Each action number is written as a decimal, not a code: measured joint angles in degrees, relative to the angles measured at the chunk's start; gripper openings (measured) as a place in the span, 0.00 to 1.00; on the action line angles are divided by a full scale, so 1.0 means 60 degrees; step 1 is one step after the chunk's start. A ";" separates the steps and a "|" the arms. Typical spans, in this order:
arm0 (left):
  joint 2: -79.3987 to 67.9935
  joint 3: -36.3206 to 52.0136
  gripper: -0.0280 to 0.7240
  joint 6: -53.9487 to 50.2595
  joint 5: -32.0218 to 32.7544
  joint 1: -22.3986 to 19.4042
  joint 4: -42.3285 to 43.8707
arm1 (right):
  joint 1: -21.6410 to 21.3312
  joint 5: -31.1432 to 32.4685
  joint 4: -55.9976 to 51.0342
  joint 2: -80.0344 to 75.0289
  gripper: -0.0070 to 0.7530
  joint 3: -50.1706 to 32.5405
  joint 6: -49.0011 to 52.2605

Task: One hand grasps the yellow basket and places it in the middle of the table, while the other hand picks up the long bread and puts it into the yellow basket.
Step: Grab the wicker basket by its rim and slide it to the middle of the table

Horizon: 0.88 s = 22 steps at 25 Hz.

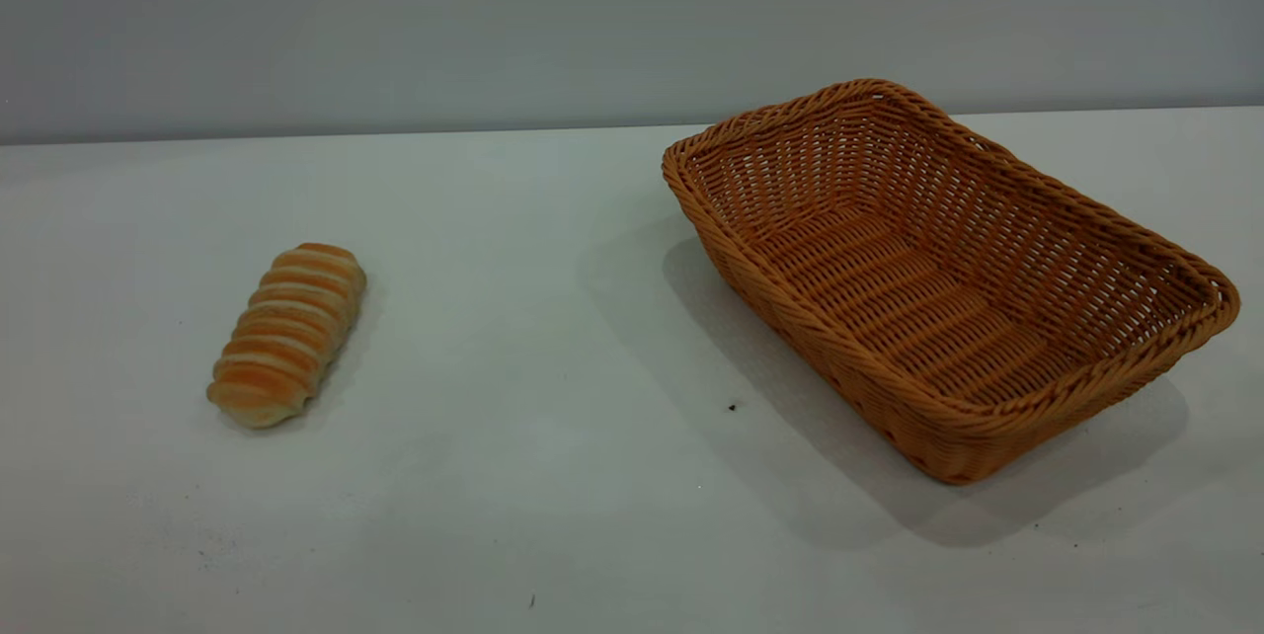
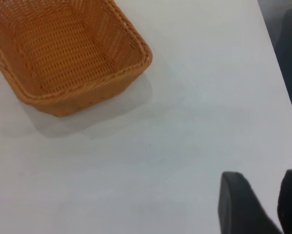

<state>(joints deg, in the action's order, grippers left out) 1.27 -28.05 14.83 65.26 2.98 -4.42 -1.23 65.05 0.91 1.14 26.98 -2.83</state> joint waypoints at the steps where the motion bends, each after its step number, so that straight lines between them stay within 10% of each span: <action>1: 0.0000 0.0000 0.75 0.0000 0.0000 0.0000 0.0000 | 0.0000 0.0000 -0.0009 0.0000 0.32 0.0000 -0.0026; 22: -0.4385 -0.1225 0.75 -0.1874 -0.3029 0.0000 -0.0010 | 0.0000 -0.2559 -0.3647 -0.6368 0.38 0.0748 -0.1361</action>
<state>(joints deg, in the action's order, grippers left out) -25.04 -35.40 3.58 47.09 2.98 -4.48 -1.23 49.69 -20.97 -37.07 31.47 -10.99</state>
